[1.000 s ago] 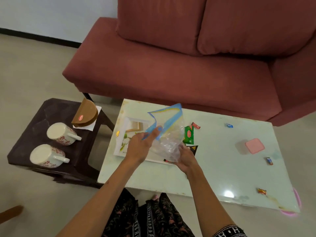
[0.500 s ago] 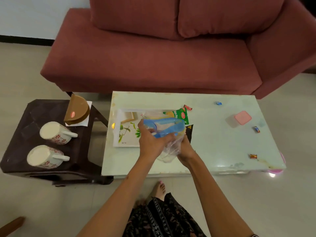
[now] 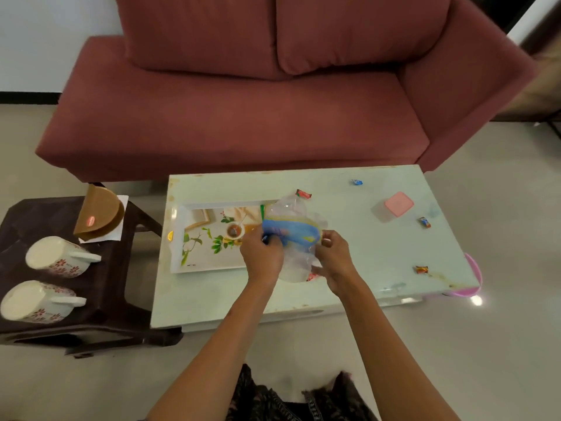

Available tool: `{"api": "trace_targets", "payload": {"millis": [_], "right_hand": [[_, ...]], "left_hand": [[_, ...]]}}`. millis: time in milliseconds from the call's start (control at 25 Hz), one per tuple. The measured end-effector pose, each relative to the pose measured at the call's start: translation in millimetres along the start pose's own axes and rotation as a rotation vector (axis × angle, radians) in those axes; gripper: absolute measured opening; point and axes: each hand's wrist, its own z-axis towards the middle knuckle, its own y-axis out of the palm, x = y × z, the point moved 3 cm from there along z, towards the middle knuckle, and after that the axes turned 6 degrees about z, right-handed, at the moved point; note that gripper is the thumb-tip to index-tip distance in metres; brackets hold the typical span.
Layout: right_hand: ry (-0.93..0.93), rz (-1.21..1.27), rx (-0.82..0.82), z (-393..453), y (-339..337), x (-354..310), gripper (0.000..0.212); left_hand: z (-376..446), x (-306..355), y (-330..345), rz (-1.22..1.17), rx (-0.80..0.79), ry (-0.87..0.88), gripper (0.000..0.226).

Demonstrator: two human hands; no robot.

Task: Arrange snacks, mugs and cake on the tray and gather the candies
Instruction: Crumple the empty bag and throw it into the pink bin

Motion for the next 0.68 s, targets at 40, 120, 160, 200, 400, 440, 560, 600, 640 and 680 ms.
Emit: {"api": "trace_targets", "payload": {"millis": [40, 120, 160, 200, 400, 440, 560, 600, 640, 680], "right_hand": [[0.112, 0.048, -0.067, 1, -16, -1, 0.037], [0.257, 0.139, -0.256, -2, -42, -5, 0.048], [0.256, 0.165, -0.333, -3, -54, -11, 0.046], [0.231, 0.186, -0.386, -4, -66, -18, 0.041], [0.216, 0.474, -0.53, -2, -137, -49, 0.058], [0.198, 0.438, -0.535, -3, -150, -51, 0.058], [0.071, 0.077, -0.369, -1, -182, -51, 0.051], [0.023, 0.02, -0.306, 2, -192, -51, 0.044], [-0.014, 0.014, -0.245, 5, -205, -52, 0.036], [-0.041, 0.042, -0.187, 8, -217, -53, 0.029]], "left_hand": [[-6, 4, 12, 0.033, 0.017, 0.022, 0.021], [-20, 10, 38, 0.098, 0.009, 0.093, 0.023], [-28, 12, 52, 0.126, 0.003, 0.141, 0.022], [-36, 14, 66, 0.154, -0.001, 0.193, 0.021], [-71, 36, 135, 0.436, -0.022, 0.489, 0.021], [-80, 36, 151, 0.495, -0.042, 0.537, 0.025], [-101, 32, 187, 0.484, -0.156, 0.455, 0.033], [-106, 31, 196, 0.459, -0.193, 0.399, 0.034], [-111, 32, 205, 0.45, -0.211, 0.384, 0.033], [-114, 35, 213, 0.471, -0.225, 0.414, 0.03]]}}
